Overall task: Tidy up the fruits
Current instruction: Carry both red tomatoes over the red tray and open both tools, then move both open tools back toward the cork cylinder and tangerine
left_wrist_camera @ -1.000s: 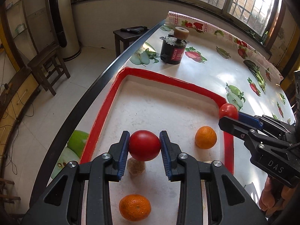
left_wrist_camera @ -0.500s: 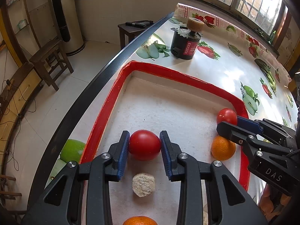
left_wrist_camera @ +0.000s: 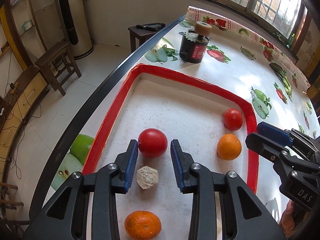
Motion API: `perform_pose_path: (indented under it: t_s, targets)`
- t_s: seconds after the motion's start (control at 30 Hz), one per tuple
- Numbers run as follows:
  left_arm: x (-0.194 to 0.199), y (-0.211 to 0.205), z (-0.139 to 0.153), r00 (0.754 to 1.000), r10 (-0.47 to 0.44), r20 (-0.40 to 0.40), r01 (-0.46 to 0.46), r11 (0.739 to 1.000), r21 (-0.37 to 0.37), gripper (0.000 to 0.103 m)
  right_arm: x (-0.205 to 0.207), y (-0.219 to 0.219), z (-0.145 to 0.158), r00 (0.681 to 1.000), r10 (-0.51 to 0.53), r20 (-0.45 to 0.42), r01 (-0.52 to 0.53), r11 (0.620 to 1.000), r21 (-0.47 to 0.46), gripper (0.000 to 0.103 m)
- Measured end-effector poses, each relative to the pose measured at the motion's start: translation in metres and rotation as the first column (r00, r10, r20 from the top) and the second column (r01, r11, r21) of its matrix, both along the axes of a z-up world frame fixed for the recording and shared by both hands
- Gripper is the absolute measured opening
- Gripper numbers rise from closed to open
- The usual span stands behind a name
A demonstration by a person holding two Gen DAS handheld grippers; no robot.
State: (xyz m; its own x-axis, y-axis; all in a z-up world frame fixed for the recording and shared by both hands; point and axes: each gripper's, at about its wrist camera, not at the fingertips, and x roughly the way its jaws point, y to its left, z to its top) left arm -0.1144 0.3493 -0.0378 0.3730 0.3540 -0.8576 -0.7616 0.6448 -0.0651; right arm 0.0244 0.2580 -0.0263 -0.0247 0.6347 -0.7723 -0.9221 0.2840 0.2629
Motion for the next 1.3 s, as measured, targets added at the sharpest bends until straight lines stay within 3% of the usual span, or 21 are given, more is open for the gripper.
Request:
perform_pose_path:
  t_s: [0.1,0.17,0.77,1.3]
  targets:
    - [-0.003,-0.01,0.01,1.0,-0.008,0.018,0.008,1.0,0.012,0.034,-0.001,-0.017,0.01,1.0,-0.005,0.005,0.005,1.0,0.023,0.044]
    - [-0.004,-0.018,0.015,0.999,-0.015,0.03,0.014,1.0,0.025,0.042,-0.001,-0.03,0.014,1.0,-0.014,0.008,0.014,0.999,0.035,0.044]
    - [0.008,-0.096,0.031,0.99,-0.12,0.08,0.119,0.993,0.015,0.042,0.025,-0.152,0.017,0.989,-0.149,0.003,0.148,0.988,0.038,0.045]
    - [0.06,-0.177,0.032,0.954,-0.284,0.096,0.286,0.958,-0.003,0.042,0.083,-0.272,-0.002,0.927,-0.374,-0.029,0.375,0.927,0.008,0.046]
